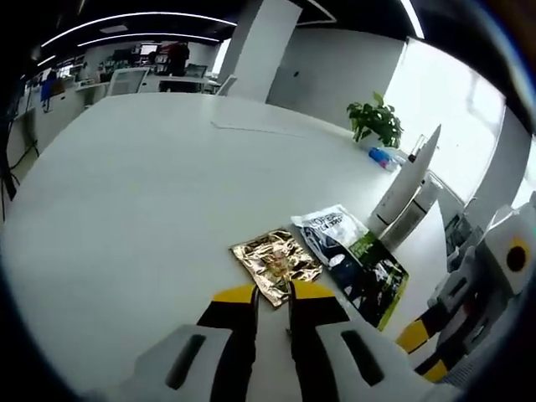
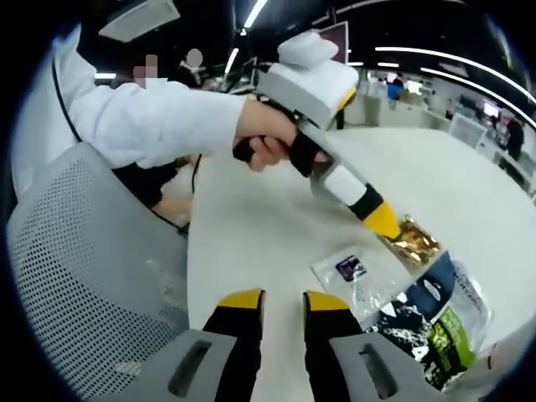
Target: Arrange the skincare products in the storage area until every visible bottle or jar stands upright without overlapping.
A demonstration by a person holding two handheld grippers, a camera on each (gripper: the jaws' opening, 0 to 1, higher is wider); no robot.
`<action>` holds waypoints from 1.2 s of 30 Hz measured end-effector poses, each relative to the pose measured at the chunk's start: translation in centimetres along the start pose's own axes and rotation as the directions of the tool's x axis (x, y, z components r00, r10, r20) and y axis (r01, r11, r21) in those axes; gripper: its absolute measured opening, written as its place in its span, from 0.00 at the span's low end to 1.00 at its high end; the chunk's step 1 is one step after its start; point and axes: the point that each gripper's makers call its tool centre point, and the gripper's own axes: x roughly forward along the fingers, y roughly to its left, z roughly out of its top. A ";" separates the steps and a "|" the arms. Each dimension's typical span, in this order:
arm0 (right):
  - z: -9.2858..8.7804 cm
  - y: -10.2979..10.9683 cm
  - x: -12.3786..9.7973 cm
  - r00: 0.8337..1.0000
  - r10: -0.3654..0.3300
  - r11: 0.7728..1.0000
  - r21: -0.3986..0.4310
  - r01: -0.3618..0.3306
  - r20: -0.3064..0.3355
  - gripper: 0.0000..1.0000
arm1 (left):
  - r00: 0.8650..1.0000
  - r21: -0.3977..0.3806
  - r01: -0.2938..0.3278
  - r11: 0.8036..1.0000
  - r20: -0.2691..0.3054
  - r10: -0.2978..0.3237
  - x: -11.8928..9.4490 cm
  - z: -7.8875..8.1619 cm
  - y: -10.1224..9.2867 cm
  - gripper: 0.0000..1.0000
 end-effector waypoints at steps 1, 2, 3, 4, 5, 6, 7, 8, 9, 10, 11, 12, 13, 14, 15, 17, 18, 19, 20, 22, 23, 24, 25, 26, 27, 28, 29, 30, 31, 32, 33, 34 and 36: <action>0.0 0.0 -0.1 1.000 0.000 1.000 0.000 0.000 0.001 0.17 | 1.000 -0.001 -0.002 1.000 0.002 0.002 0.0 0.0 -0.1 0.11; 0.1 -0.1 -0.1 1.000 -0.001 1.000 0.001 0.001 0.003 0.17 | 1.000 -0.003 -0.002 1.000 0.002 0.002 0.0 0.0 -0.1 0.11; 0.1 -0.1 -0.1 1.000 -0.002 1.000 0.002 0.002 0.005 0.17 | 1.000 -0.002 -0.005 1.000 0.004 0.005 0.0 0.0 -0.1 0.11; 0.2 -0.2 -0.2 1.000 -0.005 1.000 0.003 0.005 0.006 0.17 | 1.000 -0.001 -0.006 1.000 0.004 0.006 0.0 0.1 0.0 0.11; 0.2 -0.2 -0.2 1.000 -0.006 1.000 0.003 0.006 0.005 0.17 | 1.000 -0.007 -0.008 1.000 0.005 0.008 0.0 0.1 0.1 0.11; 0.2 -0.2 -0.2 1.000 -0.006 1.000 0.005 0.006 0.006 0.17 | 1.000 -0.008 -0.010 1.000 0.006 0.010 0.0 0.2 0.2 0.12; 0.2 -0.2 -0.3 1.000 -0.005 1.000 0.006 0.005 0.006 0.17 | 1.000 -0.007 -0.010 1.000 0.005 0.010 0.0 0.2 0.2 0.12; 0.2 -0.2 -0.4 1.000 -0.004 1.000 0.006 0.004 0.009 0.17 | 1.000 -0.007 -0.011 1.000 0.004 0.011 -0.1 0.2 0.2 0.12; 0.3 -0.2 -0.4 1.000 -0.004 1.000 0.005 0.004 0.011 0.17 | 1.000 -0.006 -0.009 1.000 0.004 0.009 -0.2 0.2 0.1 0.12; 0.4 -0.2 -0.7 1.000 -0.005 1.000 0.003 0.005 0.014 0.17 | 1.000 -0.006 -0.009 1.000 0.004 0.009 -0.4 0.2 0.0 0.12; 0.5 -0.3 -0.8 1.000 -0.006 1.000 0.003 0.006 0.016 0.17 | 1.000 -0.008 -0.009 1.000 0.005 0.009 -0.5 0.2 0.0 0.13; 0.6 -0.4 -1.2 1.000 -0.011 1.000 0.004 0.011 0.018 0.18 | 1.000 -0.005 -0.007 1.000 0.014 0.007 -0.6 0.4 -0.1 0.13; 0.6 -0.5 -1.5 1.000 -0.016 1.000 0.004 0.016 0.020 0.19 | 1.000 -0.004 -0.006 1.000 0.022 0.006 -0.9 0.5 -0.2 0.14; 0.7 -0.7 -2.0 0.999 -0.029 1.000 0.004 0.029 0.024 0.19 | 1.000 -0.002 -0.004 1.000 0.025 0.004 -1.3 0.6 -0.4 0.15; 0.7 -0.9 -2.3 0.999 -0.039 0.999 0.004 0.039 0.025 0.20 | 1.000 -0.002 -0.003 1.000 0.025 0.003 -1.4 0.6 -0.5 0.16; 0.6 -1.5 -3.1 0.998 -0.065 0.998 0.011 0.065 0.025 0.22 | 1.000 -0.005 -0.002 1.000 0.031 0.002 -1.7 0.7 -0.7 0.19; 0.6 -1.7 -3.5 0.997 -0.073 0.997 0.020 0.073 0.025 0.22 | 0.999 -0.004 0.000 1.000 0.034 0.001 -1.9 0.7 -0.9 0.21; 0.7 -2.0 -3.8 0.996 -0.085 0.996 0.033 0.084 0.030 0.24 | 0.999 -0.001 0.001 1.000 0.037 -0.001 -2.2 0.7 -1.3 0.21; 0.8 -2.2 -4.2 0.994 -0.098 0.994 0.046 0.096 0.038 0.25 | 0.999 0.001 0.004 1.000 0.040 -0.004 -2.5 0.6 -1.7 0.21; 1.1 -2.9 -5.2 0.990 -0.130 0.990 0.068 0.126 0.056 0.27 | 0.999 0.005 0.011 1.000 0.046 -0.012 -2.8 0.7 -2.3 0.22; 1.2 -3.2 -5.8 0.987 -0.149 0.987 0.073 0.144 0.063 0.27 | 0.999 0.005 0.018 1.000 0.049 -0.018 -3.0 0.8 -2.6 0.23; 1.3 -3.3 -6.2 0.985 -0.159 0.985 0.073 0.154 0.070 0.27 | 0.998 0.008 0.022 1.000 0.054 -0.023 -3.1 0.8 -2.9 0.24; 1.3 -3.5 -6.6 0.982 -0.174 0.983 0.076 0.169 0.075 0.28 | 0.998 0.019 0.030 0.999 0.058 -0.031 -3.4 0.9 -3.7 0.25; 1.3 -3.6 -7.0 0.980 -0.184 0.981 0.079 0.178 0.077 0.29 | 0.998 0.025 0.036 0.999 0.060 -0.038 -3.6 1.0 -4.1 0.27; 1.3 -3.6 -7.2 0.979 -0.189 0.980 0.078 0.183 0.078 0.30 | 0.997 0.030 0.042 0.999 0.061 -0.044 -3.8 1.0 -4.5 0.28; 1.2 -3.6 -7.6 0.977 -0.198 0.978 0.076 0.192 0.080 0.32 | 0.997 0.039 0.054 0.998 0.059 -0.057 -4.2 1.1 -5.1 0.29; 1.2 -3.7 -7.9 0.975 -0.208 0.976 0.080 0.201 0.082 0.33 | 0.996 0.049 0.062 0.997 0.056 -0.064 -4.5 1.1 -5.7 0.32; 1.2 -3.7 -8.2 0.972 -0.218 0.974 0.083 0.211 0.086 0.34 | 0.996 0.065 0.073 0.995 0.050 -0.076 -4.9 1.0 -6.4 0.34; 1.2 -3.6 -8.4 0.971 -0.221 0.973 0.084 0.214 0.088 0.36 | 0.996 0.074 0.078 0.994 0.046 -0.082 -5.1 1.0 -6.6 0.35; 1.2 -3.5 -8.8 0.970 -0.225 0.972 0.085 0.217 0.090 0.37 | 0.995 0.082 0.085 0.993 0.038 -0.089 -5.5 1.0 -6.9 0.36; 1.2 -3.4 -9.0 0.969 -0.229 0.971 0.087 0.222 0.092 0.38 | 0.995 0.086 0.090 0.992 0.031 -0.093 -5.8 1.0 -7.4 0.37; 1.2 -3.3 -9.4 0.967 -0.237 0.969 0.089 0.229 0.094 0.40 | 0.995 0.089 0.092 0.992 0.029 -0.095 -6.1 1.0 -7.8 0.39; 1.3 -2.9 -10.0 0.964 -0.244 0.968 0.087 0.235 0.104 0.45 | 0.995 0.113 0.092 0.989 0.032 -0.096 -6.9 1.0 -8.4 0.44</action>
